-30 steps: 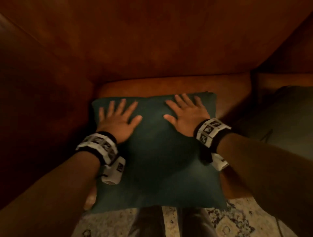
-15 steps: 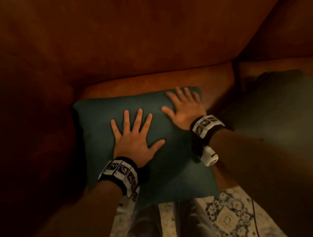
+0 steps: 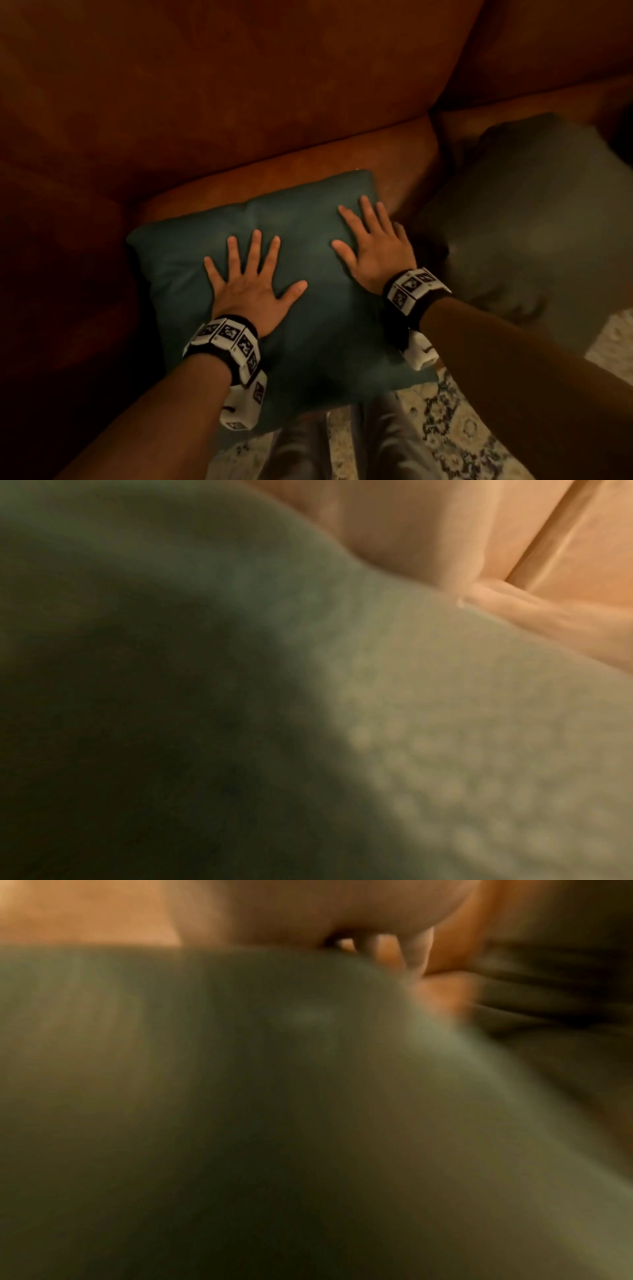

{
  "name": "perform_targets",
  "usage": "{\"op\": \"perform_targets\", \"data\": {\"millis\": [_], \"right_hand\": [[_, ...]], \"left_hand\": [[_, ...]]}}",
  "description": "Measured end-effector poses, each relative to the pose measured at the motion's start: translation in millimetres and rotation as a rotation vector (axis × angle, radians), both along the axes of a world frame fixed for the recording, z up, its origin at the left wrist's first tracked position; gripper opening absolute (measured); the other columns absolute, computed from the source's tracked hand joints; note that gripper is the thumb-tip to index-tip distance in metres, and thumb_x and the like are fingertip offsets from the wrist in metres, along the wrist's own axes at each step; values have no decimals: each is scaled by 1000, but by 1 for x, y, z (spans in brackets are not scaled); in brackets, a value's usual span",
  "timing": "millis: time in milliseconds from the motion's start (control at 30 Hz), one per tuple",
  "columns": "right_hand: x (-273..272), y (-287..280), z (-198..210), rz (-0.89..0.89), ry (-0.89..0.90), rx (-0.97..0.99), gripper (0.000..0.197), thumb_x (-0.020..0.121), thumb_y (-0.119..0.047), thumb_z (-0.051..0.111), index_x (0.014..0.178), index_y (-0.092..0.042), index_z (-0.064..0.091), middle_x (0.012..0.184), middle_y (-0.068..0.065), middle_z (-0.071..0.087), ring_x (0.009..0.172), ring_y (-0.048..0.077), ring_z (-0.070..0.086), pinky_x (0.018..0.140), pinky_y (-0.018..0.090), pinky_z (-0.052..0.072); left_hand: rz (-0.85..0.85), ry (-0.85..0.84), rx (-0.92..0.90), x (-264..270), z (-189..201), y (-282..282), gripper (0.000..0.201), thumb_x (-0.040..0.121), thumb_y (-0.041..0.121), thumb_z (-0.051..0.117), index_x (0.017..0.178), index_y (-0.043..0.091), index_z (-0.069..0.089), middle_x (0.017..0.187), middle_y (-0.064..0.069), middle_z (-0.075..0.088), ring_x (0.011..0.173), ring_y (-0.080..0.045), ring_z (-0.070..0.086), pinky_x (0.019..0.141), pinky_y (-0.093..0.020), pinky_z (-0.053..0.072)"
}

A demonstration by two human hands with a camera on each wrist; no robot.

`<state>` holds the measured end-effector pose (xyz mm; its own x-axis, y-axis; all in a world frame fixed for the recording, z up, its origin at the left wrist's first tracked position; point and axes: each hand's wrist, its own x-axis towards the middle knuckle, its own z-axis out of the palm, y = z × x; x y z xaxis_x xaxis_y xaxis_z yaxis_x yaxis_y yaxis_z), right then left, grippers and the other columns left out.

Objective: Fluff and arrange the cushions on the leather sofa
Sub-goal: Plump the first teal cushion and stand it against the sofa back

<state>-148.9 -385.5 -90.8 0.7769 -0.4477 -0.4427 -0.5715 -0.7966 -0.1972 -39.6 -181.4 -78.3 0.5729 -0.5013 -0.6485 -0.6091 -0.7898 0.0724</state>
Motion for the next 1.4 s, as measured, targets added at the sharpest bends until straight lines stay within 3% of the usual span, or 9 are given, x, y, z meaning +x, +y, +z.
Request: {"op": "perform_targets", "data": {"millis": [133, 367, 500, 667, 867, 1000, 1133, 1267, 1400], "right_hand": [[-48, 20, 23, -271, -33, 191, 70, 95, -68, 26, 155, -39, 6, 166, 1, 8, 150, 27, 20, 116, 48, 31], [-86, 98, 16, 139, -136, -22, 70, 94, -67, 34, 153, -30, 32, 163, 9, 23, 150, 34, 18, 115, 60, 22], [-138, 79, -15, 85, -136, -11, 64, 97, -61, 37, 153, -32, 31, 162, 7, 26, 150, 31, 21, 118, 52, 24], [-241, 87, -12, -177, 105, 221, 66, 95, -69, 12, 153, -44, -10, 164, -9, -5, 152, 20, 14, 119, 44, 27], [-195, 87, 14, -343, -178, 170, 73, 92, -73, 24, 155, -39, 6, 166, -5, 7, 153, 19, 7, 122, 43, 16], [-183, 100, -26, -626, -108, 284, 85, 82, -86, 18, 152, -40, 4, 163, -4, 21, 147, 24, 28, 116, 52, 30], [-227, 87, -27, -728, 123, 379, 76, 89, -78, 25, 145, -27, 28, 141, 11, 54, 119, 36, 58, 96, 48, 48], [-231, 56, 15, -621, 117, 274, 41, 97, -50, 45, 123, -19, 43, 118, 14, 62, 105, 37, 60, 85, 42, 50], [-163, 70, 68, -66, -289, 120, 41, 87, -39, 63, 123, -21, 56, 121, 6, 63, 114, 31, 56, 91, 42, 48]], "left_hand": [[-9, -21, -29, 7, 16, 3, 90, 73, 88, -2, 148, 42, -20, 159, 9, -23, 146, -32, -22, 110, -68, -6], [-425, -130, -82, -66, 23, 37, 88, 75, 88, 23, 150, 42, 20, 163, -1, 9, 146, -45, 2, 100, -80, 7], [-411, -199, -43, -64, 2, 27, 89, 73, 90, 18, 149, 45, 4, 163, -1, -1, 146, -44, -6, 102, -79, 2], [-392, -222, -10, -72, 9, 33, 88, 70, 92, 2, 144, 49, -22, 157, 5, -29, 143, -40, -23, 104, -76, -3], [-383, -210, 22, -73, 22, 29, 89, 68, 93, -2, 142, 50, -26, 155, 7, -33, 144, -39, -22, 106, -75, -2], [-395, -201, 21, -80, 26, 32, 88, 70, 93, -1, 140, 50, -30, 154, 8, -35, 144, -38, -24, 108, -73, -3], [-372, -193, 53, -87, 32, 38, 86, 71, 91, 1, 140, 51, -30, 153, 9, -37, 143, -37, -26, 108, -73, -4], [-214, -270, -49, -89, 48, 31, 89, 77, 84, 27, 148, 47, -13, 160, 5, -22, 146, -36, -19, 108, -73, -2], [154, -346, -191, -123, 55, 50, 83, 84, 68, 40, 153, 37, 5, 162, -3, -9, 147, -39, -10, 109, -71, -1]]}}
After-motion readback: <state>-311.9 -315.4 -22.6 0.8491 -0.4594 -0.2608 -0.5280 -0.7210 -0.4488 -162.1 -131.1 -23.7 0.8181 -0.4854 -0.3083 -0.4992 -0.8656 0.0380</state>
